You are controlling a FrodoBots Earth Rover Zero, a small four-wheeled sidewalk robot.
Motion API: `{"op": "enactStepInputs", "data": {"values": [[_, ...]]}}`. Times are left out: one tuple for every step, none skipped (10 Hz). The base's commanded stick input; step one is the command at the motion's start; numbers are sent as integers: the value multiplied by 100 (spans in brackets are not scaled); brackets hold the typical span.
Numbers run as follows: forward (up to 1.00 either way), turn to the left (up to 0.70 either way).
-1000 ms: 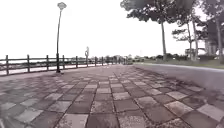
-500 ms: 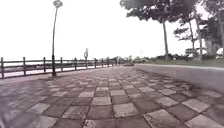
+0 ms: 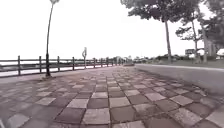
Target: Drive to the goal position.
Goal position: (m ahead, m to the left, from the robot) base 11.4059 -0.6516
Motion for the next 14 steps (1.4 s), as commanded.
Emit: {"op": "enactStepInputs", "data": {"values": [[100, 0], [100, 0], [100, 0], [100, 0], [100, 0], [100, 0], [100, 0], [100, 0], [100, 0], [100, 0], [100, 0], [100, 0], [100, 0], [100, 0]]}}
